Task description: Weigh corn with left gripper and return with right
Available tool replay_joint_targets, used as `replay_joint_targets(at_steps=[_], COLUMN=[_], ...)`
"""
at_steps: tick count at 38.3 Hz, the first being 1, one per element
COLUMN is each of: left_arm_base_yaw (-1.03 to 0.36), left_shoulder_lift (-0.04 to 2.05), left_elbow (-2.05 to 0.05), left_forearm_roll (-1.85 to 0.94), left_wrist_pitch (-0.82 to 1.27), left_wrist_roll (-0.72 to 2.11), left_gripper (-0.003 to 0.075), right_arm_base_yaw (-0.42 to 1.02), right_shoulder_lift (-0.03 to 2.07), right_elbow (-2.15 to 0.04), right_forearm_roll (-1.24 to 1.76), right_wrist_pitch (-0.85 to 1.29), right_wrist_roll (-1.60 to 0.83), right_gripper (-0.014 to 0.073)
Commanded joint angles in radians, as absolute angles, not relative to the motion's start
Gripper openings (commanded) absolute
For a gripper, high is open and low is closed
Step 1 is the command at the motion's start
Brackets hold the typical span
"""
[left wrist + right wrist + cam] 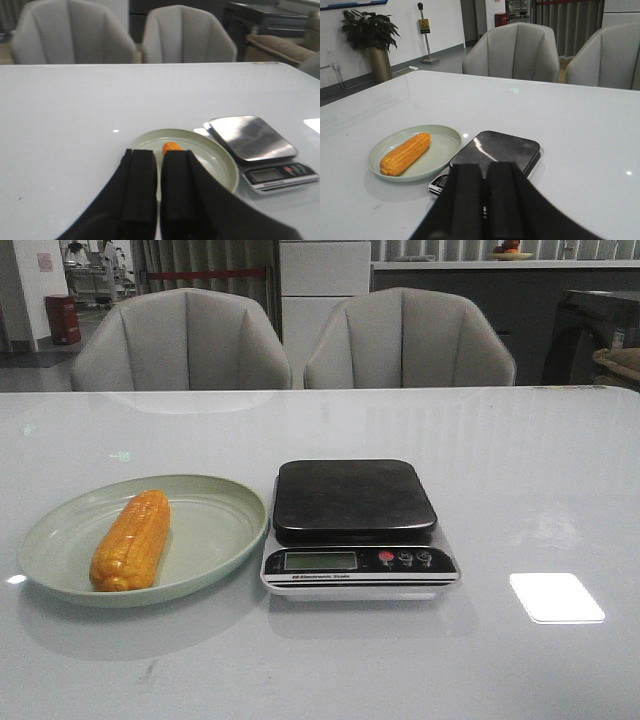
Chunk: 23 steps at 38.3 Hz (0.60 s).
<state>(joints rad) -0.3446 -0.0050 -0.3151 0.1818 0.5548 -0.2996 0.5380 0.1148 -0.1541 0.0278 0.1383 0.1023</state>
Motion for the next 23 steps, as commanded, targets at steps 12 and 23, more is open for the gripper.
replay_joint_targets(at_steps=[12, 23], left_arm_base_yaw=[0.063, 0.096], left_shoulder_lift=[-0.028, -0.028], left_elbow=[-0.037, 0.039], left_forearm_roll=[0.097, 0.169], left_wrist_pitch=[0.084, 0.044], left_wrist_roll=[-0.3, -0.3], left_gripper=[0.0144, 0.0144], right_arm_base_yaw=[0.533, 0.533], right_shoulder_lift=[0.123, 0.123], right_elbow=[-0.181, -0.181], right_forearm_roll=[0.016, 0.016], right_wrist_pitch=[0.057, 0.057], right_wrist_roll=[0.092, 0.092], right_gripper=[0.0165, 0.0165])
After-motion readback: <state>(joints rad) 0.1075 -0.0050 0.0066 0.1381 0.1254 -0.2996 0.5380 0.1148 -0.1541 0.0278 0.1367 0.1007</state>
